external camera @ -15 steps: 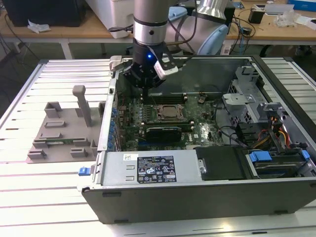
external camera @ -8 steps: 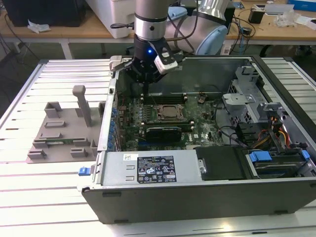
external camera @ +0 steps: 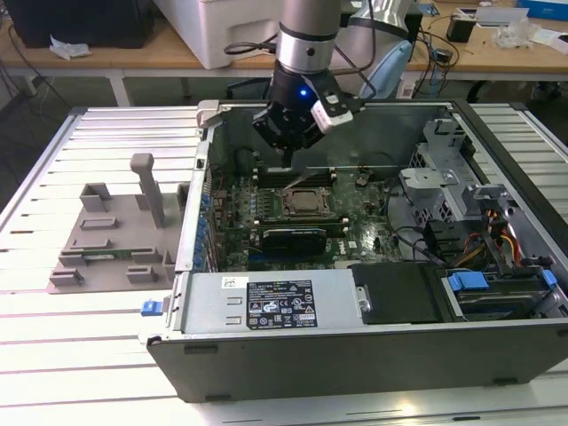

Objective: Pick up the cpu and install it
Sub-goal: 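Install the first cpu locking lever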

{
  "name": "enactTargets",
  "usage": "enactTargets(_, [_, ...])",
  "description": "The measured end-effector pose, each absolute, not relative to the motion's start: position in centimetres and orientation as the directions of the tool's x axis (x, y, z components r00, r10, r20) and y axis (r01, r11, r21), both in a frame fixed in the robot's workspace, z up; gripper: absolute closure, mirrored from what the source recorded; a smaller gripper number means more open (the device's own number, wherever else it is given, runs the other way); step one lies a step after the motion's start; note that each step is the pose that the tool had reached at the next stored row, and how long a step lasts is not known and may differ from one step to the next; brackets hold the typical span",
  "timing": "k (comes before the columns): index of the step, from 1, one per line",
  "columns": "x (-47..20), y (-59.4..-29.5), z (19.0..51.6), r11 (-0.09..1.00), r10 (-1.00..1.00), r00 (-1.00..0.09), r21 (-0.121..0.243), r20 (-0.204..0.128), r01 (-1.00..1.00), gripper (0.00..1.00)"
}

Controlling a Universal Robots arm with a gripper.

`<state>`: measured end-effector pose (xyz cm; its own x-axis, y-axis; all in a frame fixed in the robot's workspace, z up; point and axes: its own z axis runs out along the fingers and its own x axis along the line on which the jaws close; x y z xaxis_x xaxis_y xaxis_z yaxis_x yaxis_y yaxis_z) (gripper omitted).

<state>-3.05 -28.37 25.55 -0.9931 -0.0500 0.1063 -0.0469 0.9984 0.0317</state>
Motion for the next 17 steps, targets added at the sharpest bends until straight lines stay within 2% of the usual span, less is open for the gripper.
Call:
enactTargets(10, [-2.4,-28.2,22.6,0.998,-0.054,-0.992,0.032,0.112,-0.050,0.89])
enactTargets(17, [-2.3,-27.7,21.8,0.998,-0.062,-0.992,0.033,0.112,-0.058,0.89])
